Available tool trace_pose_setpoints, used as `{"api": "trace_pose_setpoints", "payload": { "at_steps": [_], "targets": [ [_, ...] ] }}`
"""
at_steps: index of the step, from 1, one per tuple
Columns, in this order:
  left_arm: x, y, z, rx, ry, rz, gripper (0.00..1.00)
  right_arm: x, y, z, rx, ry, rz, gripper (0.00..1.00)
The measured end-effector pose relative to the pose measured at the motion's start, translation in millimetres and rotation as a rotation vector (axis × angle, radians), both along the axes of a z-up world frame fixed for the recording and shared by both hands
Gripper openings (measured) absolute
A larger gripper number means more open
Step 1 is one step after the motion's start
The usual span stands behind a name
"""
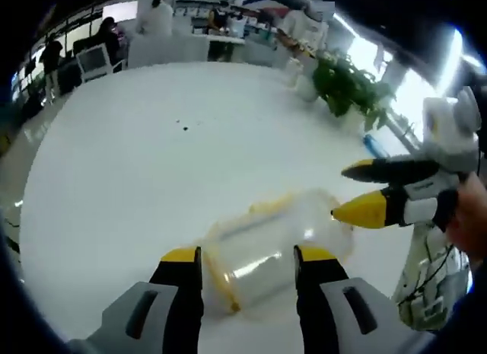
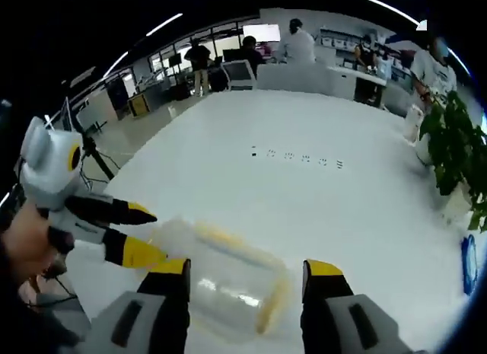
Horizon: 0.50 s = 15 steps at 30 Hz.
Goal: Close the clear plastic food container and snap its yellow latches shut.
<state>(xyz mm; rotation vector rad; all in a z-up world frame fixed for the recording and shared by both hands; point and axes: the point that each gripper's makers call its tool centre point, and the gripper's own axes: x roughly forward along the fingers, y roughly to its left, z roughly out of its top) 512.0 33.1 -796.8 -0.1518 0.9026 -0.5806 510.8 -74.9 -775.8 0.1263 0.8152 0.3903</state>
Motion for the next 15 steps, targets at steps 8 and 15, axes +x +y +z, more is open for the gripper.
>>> {"api": "trace_pose_setpoints", "payload": {
  "at_steps": [8,15],
  "targets": [
    [2.3,10,-4.2,0.006,0.007,0.041,0.45,4,-2,-8.3,-0.011,-0.001,0.008,0.57],
    [-6.8,7,-20.8,-0.002,0.04,0.056,0.58,-17,-8,-48.3,-0.043,0.112,-0.001,0.57]
  ]
}}
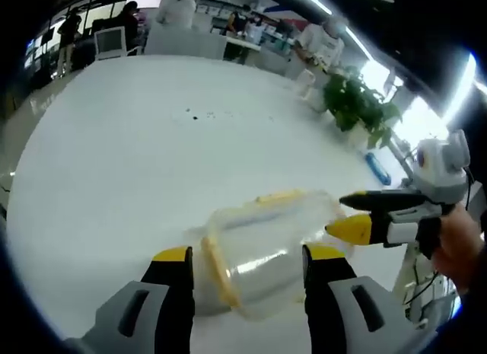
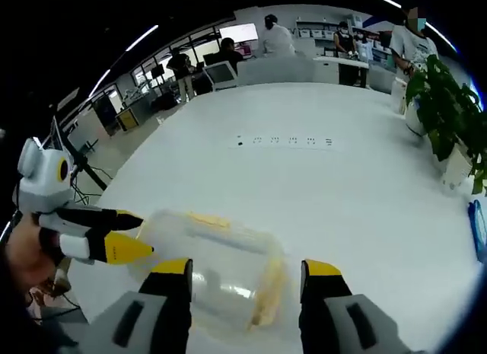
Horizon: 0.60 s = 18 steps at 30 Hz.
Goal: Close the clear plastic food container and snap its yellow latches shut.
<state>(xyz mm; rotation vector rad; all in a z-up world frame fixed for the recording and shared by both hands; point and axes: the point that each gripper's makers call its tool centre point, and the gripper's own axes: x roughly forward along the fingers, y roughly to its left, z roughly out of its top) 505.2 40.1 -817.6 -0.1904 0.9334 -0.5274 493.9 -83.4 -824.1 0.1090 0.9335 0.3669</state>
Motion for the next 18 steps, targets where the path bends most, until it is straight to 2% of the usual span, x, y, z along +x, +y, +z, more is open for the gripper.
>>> {"api": "trace_pose_setpoints", "payload": {
  "at_steps": [1,2,4,5,6,7,12,13,14,15,16,17,18],
  "targets": [
    [-1.7,0,-3.7,-0.001,0.01,0.006,0.58,-2,1,-2.5,0.008,0.002,-0.004,0.57],
    [-2.4,0,-6.1,-0.005,0.015,0.011,0.56,1,7,0.4,0.065,-0.01,-0.037,0.57],
    [-6.8,-5,-11.2,-0.029,0.045,0.006,0.51,-1,7,-1.8,0.1,0.015,-0.062,0.56],
    [-6.6,-13,-9.3,-0.094,0.062,0.031,0.51,-3,12,-2.2,0.14,0.032,-0.075,0.55],
    [-4.1,-8,-11.9,-0.068,0.06,0.067,0.52,-1,9,-4.5,0.117,0.026,-0.076,0.56],
    [-4.3,-12,-12.6,-0.06,0.048,0.036,0.53,-1,10,-3.4,0.113,0.027,-0.081,0.56],
    [-2.9,-15,-12.0,-0.065,0.042,0.015,0.51,1,11,-3.7,0.115,0.028,-0.085,0.54],
    [-3.0,-15,-12.4,-0.081,0.044,0.02,0.48,0,12,-4.0,0.123,0.032,-0.096,0.54],
    [-6.4,1,-17.9,-0.04,0.086,0.101,0.48,2,15,-5.6,0.116,0.022,-0.093,0.55],
    [-6.6,-11,-11.1,-0.087,0.05,0.047,0.48,2,13,-5.0,0.113,0.024,-0.099,0.54],
    [-5.1,-14,-6.9,-0.1,0.042,0.047,0.48,1,14,-4.6,0.12,0.027,-0.112,0.53],
    [-2.1,-11,-5.5,-0.102,0.049,0.065,0.48,2,18,-1.6,0.121,0.014,-0.08,0.52],
    [-2.8,-8,-6.7,-0.1,0.056,0.049,0.48,9,22,0.5,0.131,0.016,-0.107,0.52]
  ]
}}
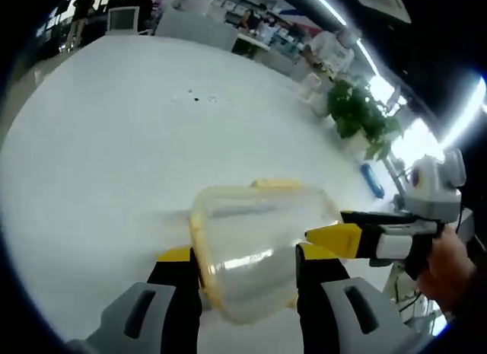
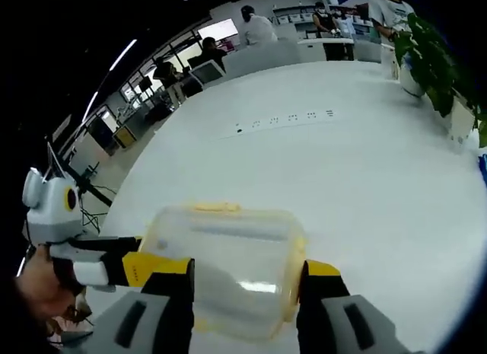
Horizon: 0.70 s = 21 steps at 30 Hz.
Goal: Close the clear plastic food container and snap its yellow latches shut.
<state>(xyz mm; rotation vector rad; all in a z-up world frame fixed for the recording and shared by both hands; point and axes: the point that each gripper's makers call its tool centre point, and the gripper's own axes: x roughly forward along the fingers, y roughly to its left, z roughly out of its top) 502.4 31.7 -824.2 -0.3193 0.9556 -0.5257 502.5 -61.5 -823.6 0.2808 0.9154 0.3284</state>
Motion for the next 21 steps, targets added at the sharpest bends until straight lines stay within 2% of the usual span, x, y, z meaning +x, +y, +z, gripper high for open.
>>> {"api": "trace_pose_setpoints", "payload": {
  "at_steps": [6,7,15,21],
  "targets": [
    [-2.4,-2,-0.9,0.001,-0.003,0.01,0.48,-7,-1,-4.4,-0.002,-0.019,-0.001,0.52],
    [-2.7,-1,-1.4,0.0,-0.003,0.012,0.48,-8,-1,-5.1,0.004,-0.004,0.003,0.52],
    [-1.7,-2,-2.9,0.001,-0.005,0.013,0.48,-7,0,-5.7,-0.003,-0.007,0.005,0.52],
    [-3.9,9,-4.0,0.006,0.0,0.015,0.48,-6,11,-5.9,0.0,-0.003,0.027,0.52]
  ]
}}
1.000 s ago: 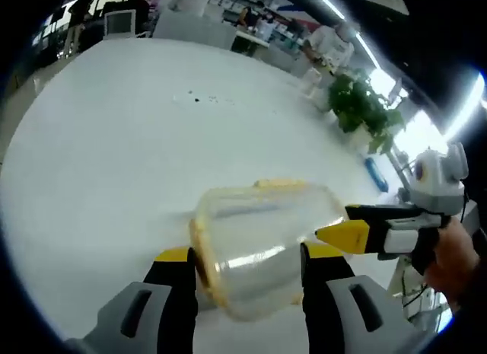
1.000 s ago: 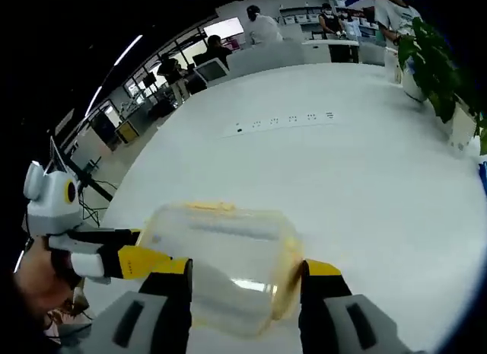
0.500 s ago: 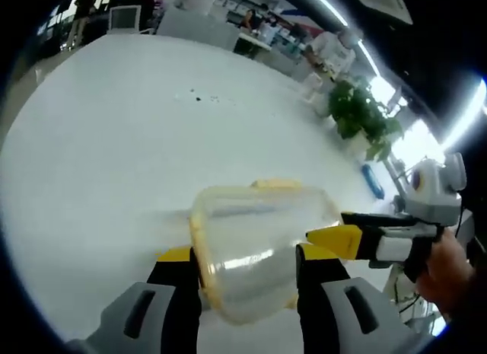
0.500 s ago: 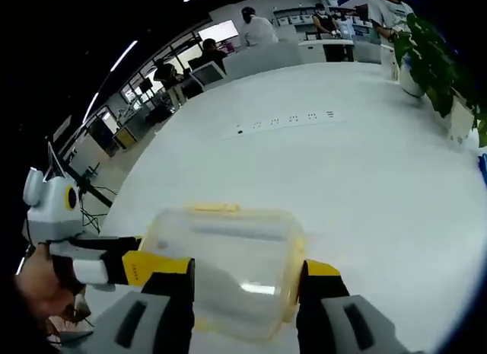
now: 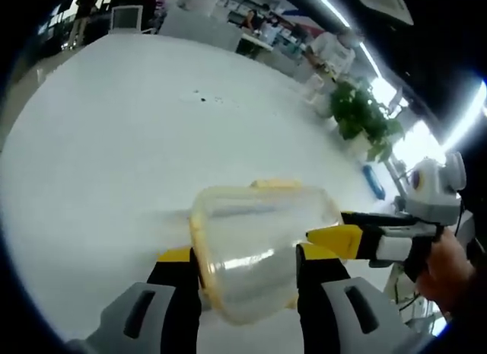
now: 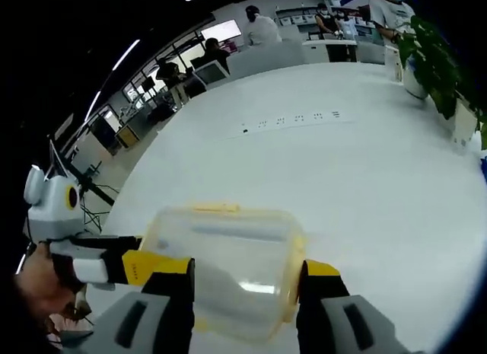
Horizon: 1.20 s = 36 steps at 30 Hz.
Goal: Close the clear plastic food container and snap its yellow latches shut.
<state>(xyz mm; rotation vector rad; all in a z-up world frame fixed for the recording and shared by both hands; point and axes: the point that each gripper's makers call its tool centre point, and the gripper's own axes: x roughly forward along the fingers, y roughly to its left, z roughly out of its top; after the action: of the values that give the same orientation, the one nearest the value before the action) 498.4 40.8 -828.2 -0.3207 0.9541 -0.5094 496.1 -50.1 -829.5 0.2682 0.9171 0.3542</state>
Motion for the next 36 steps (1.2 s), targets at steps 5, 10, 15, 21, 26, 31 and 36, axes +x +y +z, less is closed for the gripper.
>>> {"api": "trace_pose_setpoints", "payload": {
  "at_steps": [5,10,15,21,26,31,36],
  "targets": [
    [-1.6,19,-0.7,0.0,0.006,0.018,0.48,0,18,-0.2,0.013,0.002,0.028,0.51],
    [-6.5,37,-1.3,0.002,0.007,0.029,0.48,-4,36,-0.1,0.021,0.003,0.047,0.51],
    [-10.9,53,-1.5,0.008,0.011,0.022,0.48,-8,52,-0.7,0.027,0.001,0.068,0.5],
    [-14.7,74,-2.0,0.01,0.026,0.026,0.48,-11,70,-0.2,0.035,-0.006,0.095,0.49],
    [-15.1,91,-2.4,0.013,0.031,0.034,0.48,-11,85,-0.7,0.045,-0.009,0.116,0.49],
    [-14.1,103,-2.9,0.016,0.04,0.04,0.48,-9,99,-1.3,0.049,-0.017,0.132,0.48],
    [-13.3,103,-3.3,0.016,0.039,0.039,0.48,-8,99,-1.3,0.053,-0.016,0.143,0.48]
  ]
}}
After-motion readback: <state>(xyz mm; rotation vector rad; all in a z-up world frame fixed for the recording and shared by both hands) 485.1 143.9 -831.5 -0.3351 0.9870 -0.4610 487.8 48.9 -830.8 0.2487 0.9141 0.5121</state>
